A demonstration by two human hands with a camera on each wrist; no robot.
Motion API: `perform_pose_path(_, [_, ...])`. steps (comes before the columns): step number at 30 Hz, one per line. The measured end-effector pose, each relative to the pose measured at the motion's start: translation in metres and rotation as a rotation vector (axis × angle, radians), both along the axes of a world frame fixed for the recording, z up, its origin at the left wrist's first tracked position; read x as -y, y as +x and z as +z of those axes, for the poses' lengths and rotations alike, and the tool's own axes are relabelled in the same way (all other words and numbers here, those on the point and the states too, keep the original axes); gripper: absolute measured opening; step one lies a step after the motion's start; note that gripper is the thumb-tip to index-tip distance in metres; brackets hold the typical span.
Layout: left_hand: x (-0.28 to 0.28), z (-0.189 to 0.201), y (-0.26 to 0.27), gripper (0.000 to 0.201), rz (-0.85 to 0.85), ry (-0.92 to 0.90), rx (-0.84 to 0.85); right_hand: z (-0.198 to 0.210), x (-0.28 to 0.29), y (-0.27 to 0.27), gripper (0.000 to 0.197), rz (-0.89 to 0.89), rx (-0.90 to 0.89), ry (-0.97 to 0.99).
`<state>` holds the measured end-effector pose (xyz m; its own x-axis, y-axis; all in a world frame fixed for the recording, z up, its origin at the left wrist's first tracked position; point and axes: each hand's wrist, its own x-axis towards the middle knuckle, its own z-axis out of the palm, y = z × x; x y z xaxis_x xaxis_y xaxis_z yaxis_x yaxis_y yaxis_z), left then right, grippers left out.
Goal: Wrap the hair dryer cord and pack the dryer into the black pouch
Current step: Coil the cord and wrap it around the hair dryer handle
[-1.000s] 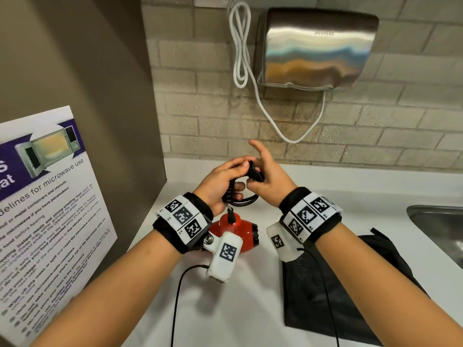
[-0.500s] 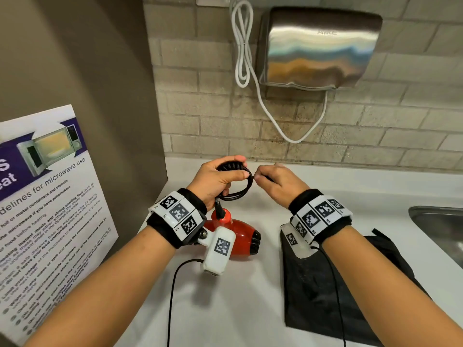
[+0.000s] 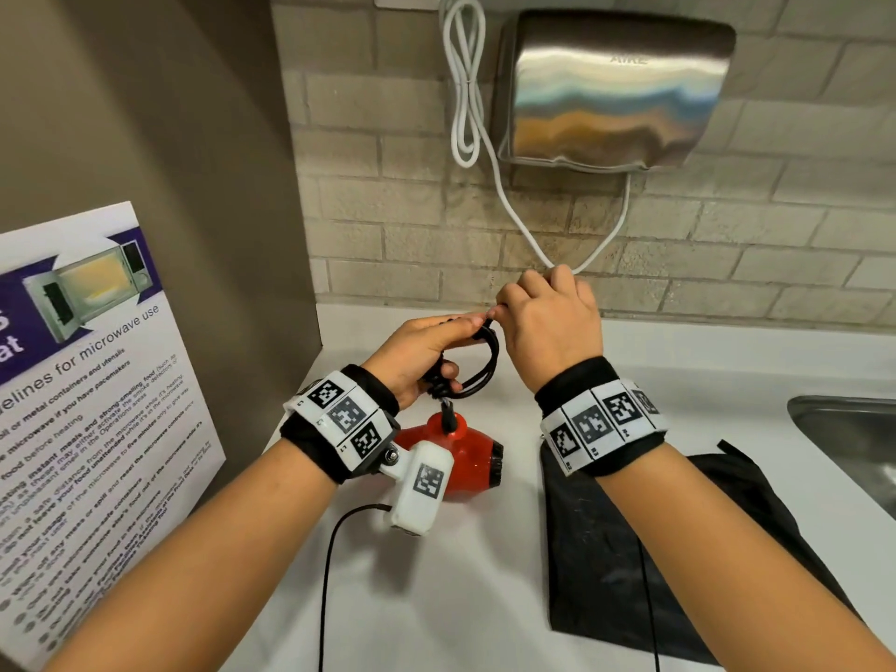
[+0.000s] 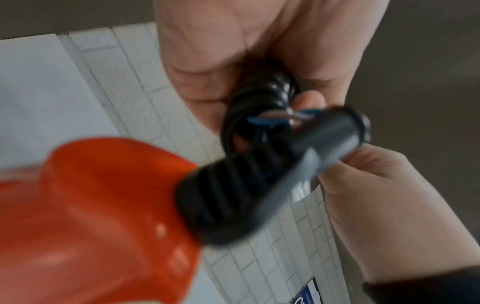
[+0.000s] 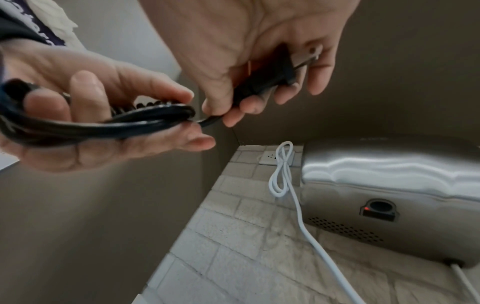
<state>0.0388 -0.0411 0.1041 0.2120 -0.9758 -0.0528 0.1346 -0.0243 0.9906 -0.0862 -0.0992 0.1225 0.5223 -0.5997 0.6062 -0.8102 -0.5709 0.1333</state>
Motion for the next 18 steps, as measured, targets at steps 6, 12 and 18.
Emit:
perform_pose_path(6, [0.002,0.003,-0.002,0.013,-0.068,0.008,0.061,0.000,-0.005,-0.002,0.032,0.025,-0.025,-0.017])
perform_pose_path(12, [0.007,-0.004,-0.001,0.017,0.085,-0.078,-0.011,-0.006,-0.003,-0.009,0.032,0.395,0.220,0.280])
perform_pose_path(18, [0.009,-0.003,0.000,0.018,0.151,-0.121,-0.046,-0.016,-0.010,-0.011,0.042,0.515,0.412,0.641])
